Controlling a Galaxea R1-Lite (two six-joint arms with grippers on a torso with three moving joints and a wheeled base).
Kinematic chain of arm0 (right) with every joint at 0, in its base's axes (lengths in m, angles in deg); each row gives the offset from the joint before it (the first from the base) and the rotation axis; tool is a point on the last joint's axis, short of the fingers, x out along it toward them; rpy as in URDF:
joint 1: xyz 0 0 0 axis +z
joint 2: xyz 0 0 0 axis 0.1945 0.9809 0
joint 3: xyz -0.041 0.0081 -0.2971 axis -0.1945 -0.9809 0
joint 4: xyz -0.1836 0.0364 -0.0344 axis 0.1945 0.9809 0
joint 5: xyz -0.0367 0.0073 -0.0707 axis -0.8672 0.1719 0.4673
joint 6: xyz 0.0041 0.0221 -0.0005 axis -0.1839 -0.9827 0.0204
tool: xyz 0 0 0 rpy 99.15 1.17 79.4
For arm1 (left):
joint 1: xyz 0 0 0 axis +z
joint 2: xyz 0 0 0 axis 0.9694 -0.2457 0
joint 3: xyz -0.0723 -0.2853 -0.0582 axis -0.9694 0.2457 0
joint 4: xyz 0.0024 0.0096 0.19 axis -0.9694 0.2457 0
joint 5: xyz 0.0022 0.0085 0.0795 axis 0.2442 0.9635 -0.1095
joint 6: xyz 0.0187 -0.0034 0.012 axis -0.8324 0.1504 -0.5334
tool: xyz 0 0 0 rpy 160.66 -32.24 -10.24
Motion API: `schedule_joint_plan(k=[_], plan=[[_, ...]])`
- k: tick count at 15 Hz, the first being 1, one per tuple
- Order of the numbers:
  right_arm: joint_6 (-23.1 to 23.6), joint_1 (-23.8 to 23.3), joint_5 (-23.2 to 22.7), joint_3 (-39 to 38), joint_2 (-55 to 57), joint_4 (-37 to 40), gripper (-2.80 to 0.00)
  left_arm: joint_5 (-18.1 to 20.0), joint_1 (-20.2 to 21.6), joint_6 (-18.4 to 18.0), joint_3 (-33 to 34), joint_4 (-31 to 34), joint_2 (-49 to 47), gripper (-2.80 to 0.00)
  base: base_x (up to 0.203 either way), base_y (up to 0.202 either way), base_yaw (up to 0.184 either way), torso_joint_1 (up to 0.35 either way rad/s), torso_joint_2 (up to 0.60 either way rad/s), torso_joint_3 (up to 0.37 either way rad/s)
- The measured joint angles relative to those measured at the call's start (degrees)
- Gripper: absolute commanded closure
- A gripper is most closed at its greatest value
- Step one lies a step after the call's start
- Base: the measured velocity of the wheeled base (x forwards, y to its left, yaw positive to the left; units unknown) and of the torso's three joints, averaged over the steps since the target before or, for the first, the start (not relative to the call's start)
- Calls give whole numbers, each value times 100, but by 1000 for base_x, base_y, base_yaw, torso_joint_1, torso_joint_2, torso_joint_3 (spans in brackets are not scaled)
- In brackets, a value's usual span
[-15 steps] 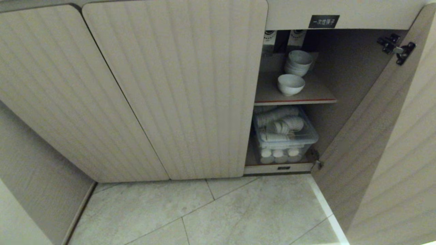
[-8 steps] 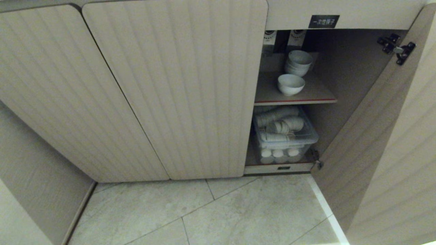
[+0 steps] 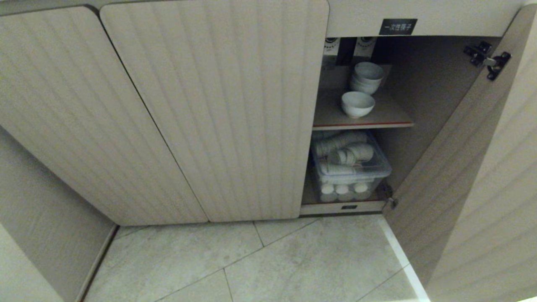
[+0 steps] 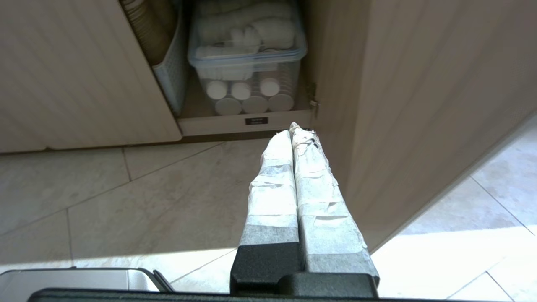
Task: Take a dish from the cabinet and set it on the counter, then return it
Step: Close the cabinet door
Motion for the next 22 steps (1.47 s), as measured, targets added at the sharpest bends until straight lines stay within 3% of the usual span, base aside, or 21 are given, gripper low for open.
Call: schedule_joint_plan(k=[15, 22], plan=[[7, 5, 2, 0, 0, 2, 0, -1, 0, -6, 2, 11, 0, 0, 0, -166, 2, 3, 2, 3], [18, 0, -2, 0, 0, 1, 0, 2, 0, -2, 2, 11, 0, 0, 0, 0, 0, 0, 0, 0]])
